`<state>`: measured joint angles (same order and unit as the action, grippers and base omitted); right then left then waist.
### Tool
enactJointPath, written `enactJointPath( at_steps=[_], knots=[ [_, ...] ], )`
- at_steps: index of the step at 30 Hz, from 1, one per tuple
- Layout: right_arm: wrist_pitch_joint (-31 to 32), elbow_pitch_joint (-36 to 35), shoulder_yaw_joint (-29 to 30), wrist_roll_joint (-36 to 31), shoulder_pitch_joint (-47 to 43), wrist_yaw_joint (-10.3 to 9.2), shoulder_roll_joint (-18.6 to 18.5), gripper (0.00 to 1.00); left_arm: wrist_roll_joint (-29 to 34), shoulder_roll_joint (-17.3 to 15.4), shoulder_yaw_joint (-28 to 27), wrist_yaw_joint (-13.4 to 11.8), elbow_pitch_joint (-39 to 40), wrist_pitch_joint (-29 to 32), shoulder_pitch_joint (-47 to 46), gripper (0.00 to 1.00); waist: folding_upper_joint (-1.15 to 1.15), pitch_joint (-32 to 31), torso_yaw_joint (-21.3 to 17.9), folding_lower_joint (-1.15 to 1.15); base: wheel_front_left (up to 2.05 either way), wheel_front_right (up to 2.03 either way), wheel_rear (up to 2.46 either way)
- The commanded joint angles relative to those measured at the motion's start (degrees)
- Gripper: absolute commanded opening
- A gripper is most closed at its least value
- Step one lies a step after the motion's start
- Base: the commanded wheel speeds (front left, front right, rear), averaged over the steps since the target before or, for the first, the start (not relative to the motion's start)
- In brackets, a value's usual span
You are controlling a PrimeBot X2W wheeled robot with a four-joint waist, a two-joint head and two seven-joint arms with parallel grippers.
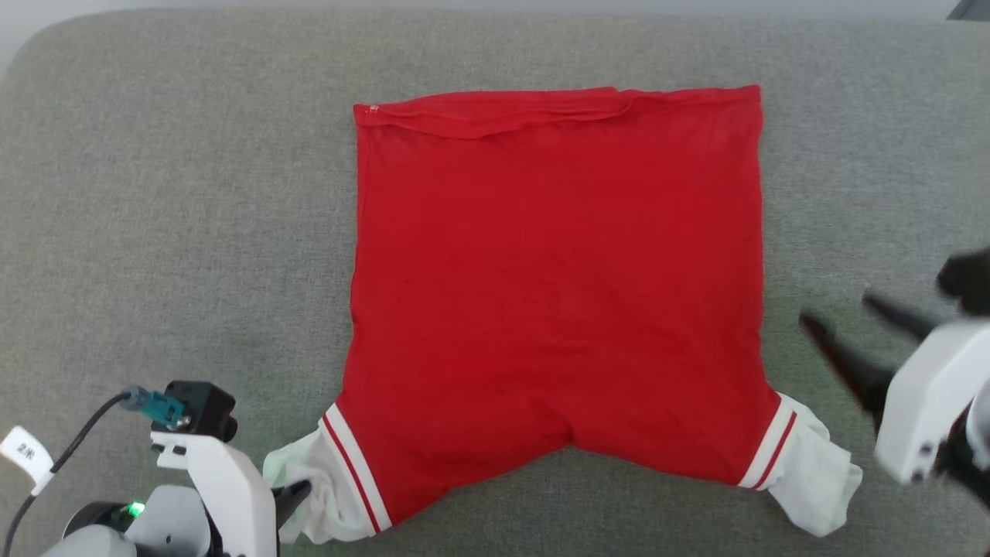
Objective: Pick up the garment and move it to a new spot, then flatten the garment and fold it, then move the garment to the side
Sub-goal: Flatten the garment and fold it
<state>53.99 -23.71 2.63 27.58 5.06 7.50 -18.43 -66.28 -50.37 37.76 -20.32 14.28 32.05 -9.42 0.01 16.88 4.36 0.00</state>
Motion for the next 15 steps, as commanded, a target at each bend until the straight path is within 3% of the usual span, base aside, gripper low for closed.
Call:
enactJointPath(
  at_steps=[1,6,13,15],
  knots=[
    [-1.32,-0.59,1.33,-1.39,3.9,-0.02,1.34,1.0,1.09,0.31,-0.22,0.37,0.12,-0.38,-1.19,0.0,-0.01,0.66,0.4,0.0,0.0,0.0,0.0],
    [-6.84,5.48,2.98,-5.79,14.49,-0.03,3.13,1.0,1.71,1.34,0.16,1.4,0.13,-0.38,-3.35,0.0,-0.01,2.27,1.73,0.0,0.0,0.0,0.0],
    [-13.35,24.85,1.97,-10.13,29.65,-0.03,0.62,1.0,3.63,3.95,1.5,3.46,-0.78,0.19,-7.76,0.0,-0.01,4.83,5.11,0.0,0.0,0.0,0.0],
    [-13.71,27.62,2.18,-10.58,31.62,-0.02,0.28,1.0,3.87,4.4,1.74,3.86,-0.97,0.26,-8.26,0.0,-0.01,5.23,5.66,0.0,0.0,0.0,0.0]
  ],
)
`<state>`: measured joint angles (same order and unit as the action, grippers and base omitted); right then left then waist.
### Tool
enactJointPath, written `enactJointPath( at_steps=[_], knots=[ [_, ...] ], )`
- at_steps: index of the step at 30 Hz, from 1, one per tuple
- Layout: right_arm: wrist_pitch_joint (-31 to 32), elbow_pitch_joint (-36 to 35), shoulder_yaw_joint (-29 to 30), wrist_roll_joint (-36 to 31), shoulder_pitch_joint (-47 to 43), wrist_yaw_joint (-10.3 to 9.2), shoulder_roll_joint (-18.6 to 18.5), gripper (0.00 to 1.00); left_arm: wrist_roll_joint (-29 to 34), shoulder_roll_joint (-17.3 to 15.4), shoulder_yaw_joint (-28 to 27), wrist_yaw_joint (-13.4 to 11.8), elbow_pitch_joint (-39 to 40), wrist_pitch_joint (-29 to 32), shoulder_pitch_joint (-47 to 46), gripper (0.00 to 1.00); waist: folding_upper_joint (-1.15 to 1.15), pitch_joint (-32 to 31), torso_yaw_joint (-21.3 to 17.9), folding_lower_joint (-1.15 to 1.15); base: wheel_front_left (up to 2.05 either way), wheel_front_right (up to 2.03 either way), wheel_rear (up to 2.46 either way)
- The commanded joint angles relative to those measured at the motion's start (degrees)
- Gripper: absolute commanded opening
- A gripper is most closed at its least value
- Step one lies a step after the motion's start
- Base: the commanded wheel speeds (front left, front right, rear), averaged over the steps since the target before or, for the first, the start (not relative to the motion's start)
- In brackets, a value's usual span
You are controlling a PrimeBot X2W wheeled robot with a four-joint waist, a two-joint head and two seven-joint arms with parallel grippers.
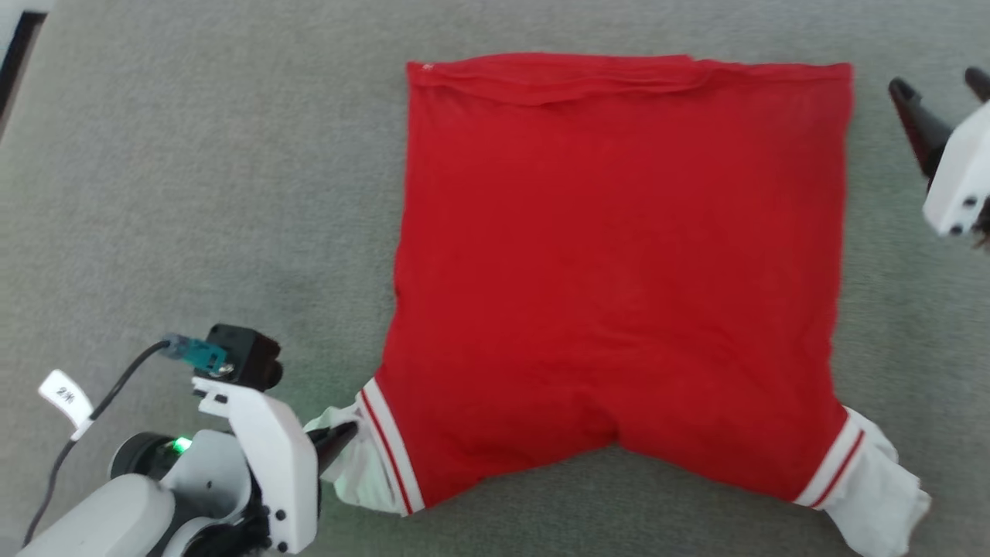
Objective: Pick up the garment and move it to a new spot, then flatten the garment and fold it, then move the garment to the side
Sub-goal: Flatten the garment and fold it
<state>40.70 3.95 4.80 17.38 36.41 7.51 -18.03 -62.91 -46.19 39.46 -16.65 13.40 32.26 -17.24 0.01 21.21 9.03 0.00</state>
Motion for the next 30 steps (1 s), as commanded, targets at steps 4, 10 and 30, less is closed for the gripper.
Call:
enactJointPath(
  at_steps=[4,10,30],
  knots=[
    [0.09,11.96,-0.24,-1.93,7.61,-0.04,-1.63,1.0,1.57,1.88,0.96,1.52,-0.84,0.36,-2.66,0.0,-0.01,2.73,3.24,0.0,0.0,0.0,0.0],
    [3.86,27.35,0.93,-4.72,15.36,-0.03,-2.31,1.0,1.8,4.4,2.02,3.17,-2.44,0.26,-5.2,0.0,-0.01,5.43,6.2,0.0,0.0,0.0,0.0],
    [13.62,39.84,-11.03,1.38,14.79,-0.04,-6.03,0.0,0.19,6.47,1.55,5.24,-8.98,-1.21,-5.8,0.0,-0.01,3.19,5.68,0.0,0.0,0.0,0.0]
  ],
)
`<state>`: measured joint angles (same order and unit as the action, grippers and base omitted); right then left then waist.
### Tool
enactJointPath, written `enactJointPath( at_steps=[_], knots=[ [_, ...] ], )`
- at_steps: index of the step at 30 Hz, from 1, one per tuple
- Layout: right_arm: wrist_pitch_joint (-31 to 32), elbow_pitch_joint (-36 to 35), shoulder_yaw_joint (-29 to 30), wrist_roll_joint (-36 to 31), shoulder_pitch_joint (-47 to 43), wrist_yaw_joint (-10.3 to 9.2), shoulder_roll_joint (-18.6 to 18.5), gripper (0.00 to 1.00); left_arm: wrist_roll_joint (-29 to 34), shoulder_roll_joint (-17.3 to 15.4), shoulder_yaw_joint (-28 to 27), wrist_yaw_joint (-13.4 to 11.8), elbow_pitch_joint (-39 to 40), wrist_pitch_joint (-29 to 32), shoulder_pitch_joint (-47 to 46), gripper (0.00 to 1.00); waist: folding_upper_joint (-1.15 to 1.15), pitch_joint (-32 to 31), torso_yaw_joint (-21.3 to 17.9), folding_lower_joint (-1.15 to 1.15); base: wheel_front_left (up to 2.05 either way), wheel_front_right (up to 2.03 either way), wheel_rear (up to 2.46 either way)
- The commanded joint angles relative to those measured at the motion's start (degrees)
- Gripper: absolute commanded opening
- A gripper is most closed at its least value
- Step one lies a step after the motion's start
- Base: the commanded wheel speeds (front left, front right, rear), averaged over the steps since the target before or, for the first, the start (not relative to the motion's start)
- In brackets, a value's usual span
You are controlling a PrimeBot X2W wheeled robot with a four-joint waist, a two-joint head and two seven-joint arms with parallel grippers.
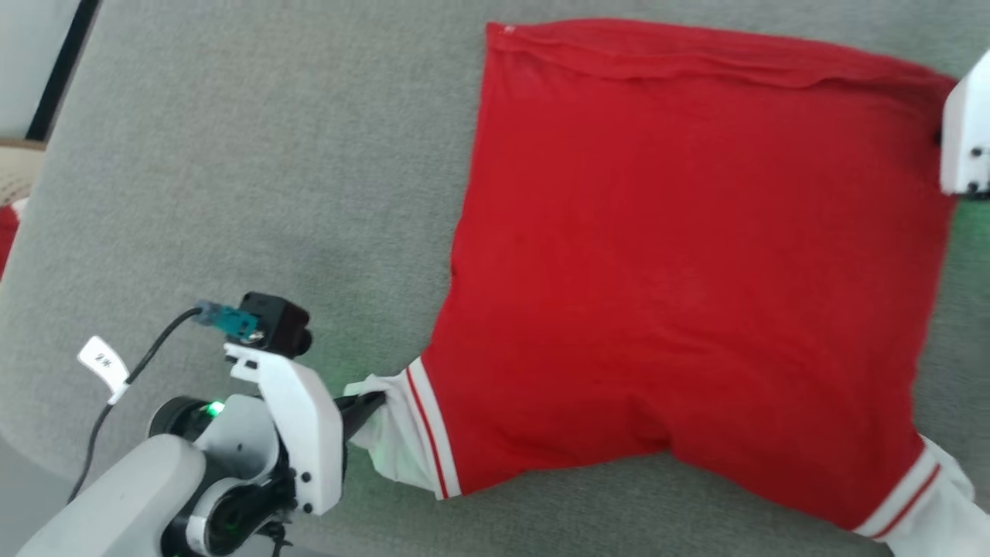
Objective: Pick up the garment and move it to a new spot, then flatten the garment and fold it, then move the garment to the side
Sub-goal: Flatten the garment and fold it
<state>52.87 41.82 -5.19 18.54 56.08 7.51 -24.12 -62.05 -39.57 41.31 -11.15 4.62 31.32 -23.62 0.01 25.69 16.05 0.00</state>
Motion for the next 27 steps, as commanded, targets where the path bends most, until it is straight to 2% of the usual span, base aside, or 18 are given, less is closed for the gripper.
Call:
enactJointPath(
  at_steps=[1,6,11,13,14,20,23,27],
  knots=[
    [1.27,0.89,-1.93,1.41,-5.54,-0.04,-0.02,0.0,-0.81,-0.57,-0.55,-0.42,-0.4,-0.36,0.84,0.0,-0.01,-1.97,-2.06,0.0,0.0,0.0,0.0],
    [1.86,-7.47,-6.83,7.47,-10.61,-0.04,-1.68,0.0,-1.5,-2.91,-1.89,-1.38,-0.62,-0.79,3.02,0.0,-0.01,-5.07,-5.85,0.0,0.0,0.0,0.0],
    [4.6,-19.22,-8.51,13.06,-18.85,-0.04,-3.74,0.0,-2.51,-5.33,-3.23,-2.78,0.4,-1.45,5.75,0.0,-0.01,-7.62,-9.73,0.0,0.0,0.0,0.0],
    [5.77,-24.37,-7.68,14.12,-22.76,-0.04,-4.52,0.0,-2.78,-6.17,-3.52,-3.25,1.05,-1.61,6.67,0.0,-0.01,-8.28,-10.85,0.0,0.0,0.0,0.0],
    [5.77,-24.37,-7.68,14.12,-22.76,-0.04,-4.52,0.0,-2.78,-6.17,-3.52,-3.25,1.05,-1.61,6.67,0.0,-0.01,-8.28,-10.85,0.0,0.0,0.0,0.0],
    [9.49,-38.03,-2.45,15.69,-35.79,-0.04,-4.08,0.0,-3.33,-7.68,-4.16,-4.47,2.98,-1.44,8.39,0.0,-0.01,-9.46,-13.3,0.0,0.0,0.0,0.0],
    [10.01,-43.12,1.22,15.04,-41.85,-0.04,-2.37,0.0,-3.35,-7.95,-4.21,-4.75,3.42,-1.29,8.53,0.0,-0.01,-9.53,-13.77,0.0,0.0,0.0,0.0],
    [8.4,-45.1,5.16,13.02,-47.85,-0.04,1.61,0.0,-3.35,-7.77,-4.21,-4.62,3.71,-1.32,8.16,0.0,-0.01,-9.01,-14.05,0.0,0.0,0.0,0.0]
  ],
)
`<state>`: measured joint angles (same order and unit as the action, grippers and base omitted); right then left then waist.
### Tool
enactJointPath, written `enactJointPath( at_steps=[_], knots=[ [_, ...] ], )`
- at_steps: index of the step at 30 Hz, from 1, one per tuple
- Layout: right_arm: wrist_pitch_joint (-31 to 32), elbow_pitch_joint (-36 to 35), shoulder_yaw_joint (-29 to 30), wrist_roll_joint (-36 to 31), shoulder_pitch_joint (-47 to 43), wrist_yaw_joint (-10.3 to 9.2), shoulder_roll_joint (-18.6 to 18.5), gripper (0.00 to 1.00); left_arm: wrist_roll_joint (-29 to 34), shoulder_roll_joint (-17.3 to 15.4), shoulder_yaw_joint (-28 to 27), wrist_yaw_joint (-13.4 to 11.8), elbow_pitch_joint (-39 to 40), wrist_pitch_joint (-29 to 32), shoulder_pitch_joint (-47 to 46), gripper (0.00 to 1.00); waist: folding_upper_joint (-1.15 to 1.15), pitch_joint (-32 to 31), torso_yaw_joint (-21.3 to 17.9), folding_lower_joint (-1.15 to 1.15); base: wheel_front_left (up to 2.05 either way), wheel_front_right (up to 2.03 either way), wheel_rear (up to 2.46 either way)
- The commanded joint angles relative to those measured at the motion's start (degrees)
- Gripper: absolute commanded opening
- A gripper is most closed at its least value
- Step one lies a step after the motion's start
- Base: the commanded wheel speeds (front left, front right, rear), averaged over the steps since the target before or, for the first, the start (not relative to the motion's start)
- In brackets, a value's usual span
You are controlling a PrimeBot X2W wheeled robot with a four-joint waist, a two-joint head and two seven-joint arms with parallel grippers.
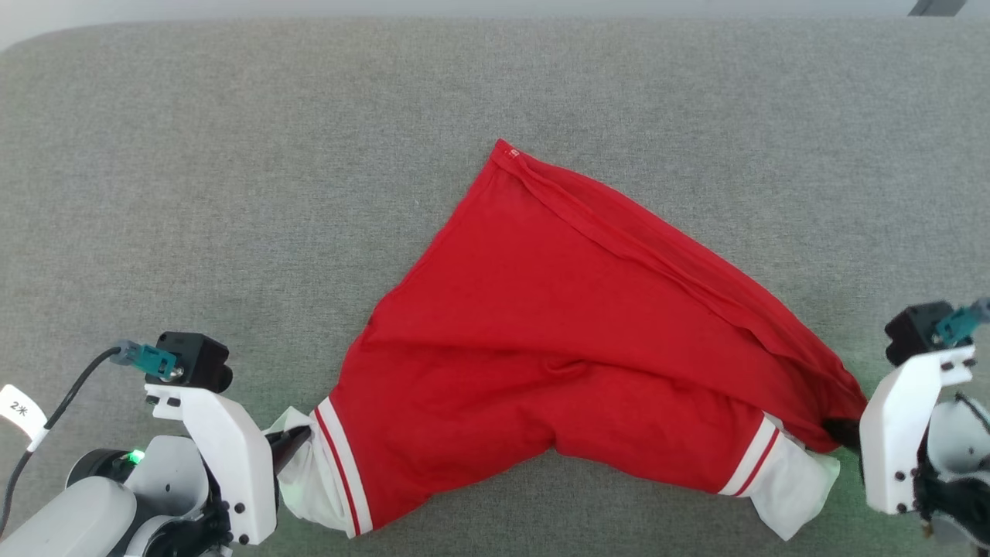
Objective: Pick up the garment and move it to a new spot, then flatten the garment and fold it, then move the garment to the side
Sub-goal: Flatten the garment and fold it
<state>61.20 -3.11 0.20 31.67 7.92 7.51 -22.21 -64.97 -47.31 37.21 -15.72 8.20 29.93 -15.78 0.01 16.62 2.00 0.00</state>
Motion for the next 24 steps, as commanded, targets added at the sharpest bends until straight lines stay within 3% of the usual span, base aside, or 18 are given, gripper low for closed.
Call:
enactJointPath(
  at_steps=[1,4,6,11,21,24],
  knots=[
    [-0.9,0.51,0.27,-0.87,-0.51,-0.04,0.4,0.0,-0.4,0.09,-0.12,0.0,0.09,-0.03,0.17,0.0,-0.01,0.22,-0.03,0.0,0.0,0.0,0.0],
    [-5.53,4.21,1.48,-3.01,-0.9,-0.06,2.61,0.02,-0.58,0.42,-0.18,0.32,-0.27,-0.15,-0.2,0.0,-0.01,0.72,-0.11,0.0,0.0,0.0,0.0],
    [-8.33,6.69,1.11,-4.76,-0.14,-0.18,2.76,1.0,-0.66,0.57,-0.17,0.5,-0.53,-0.19,-0.42,0.0,-0.01,0.86,-0.08,0.0,0.0,0.0,0.0],
    [-9.45,6.57,0.3,-5.34,0.17,-0.2,1.6,1.0,-0.8,1.04,0.02,0.91,-1.01,-0.23,-0.72,0.0,-0.01,0.64,-0.07,0.0,0.0,0.0,0.0],
    [-5.07,-13.56,5.76,-4.77,-0.29,-0.04,2.63,1.0,-1.08,0.68,-0.47,0.96,-0.36,-0.91,0.13,0.0,-0.01,0.35,-0.19,0.0,0.0,0.0,0.0],
    [-6.48,-18.7,5.45,-4.99,2.17,-0.04,2.74,1.0,-0.91,0.84,-0.47,1.12,-0.15,-1.01,-0.33,0.0,-0.01,0.66,0.24,0.0,0.0,0.0,0.0]
  ],
)
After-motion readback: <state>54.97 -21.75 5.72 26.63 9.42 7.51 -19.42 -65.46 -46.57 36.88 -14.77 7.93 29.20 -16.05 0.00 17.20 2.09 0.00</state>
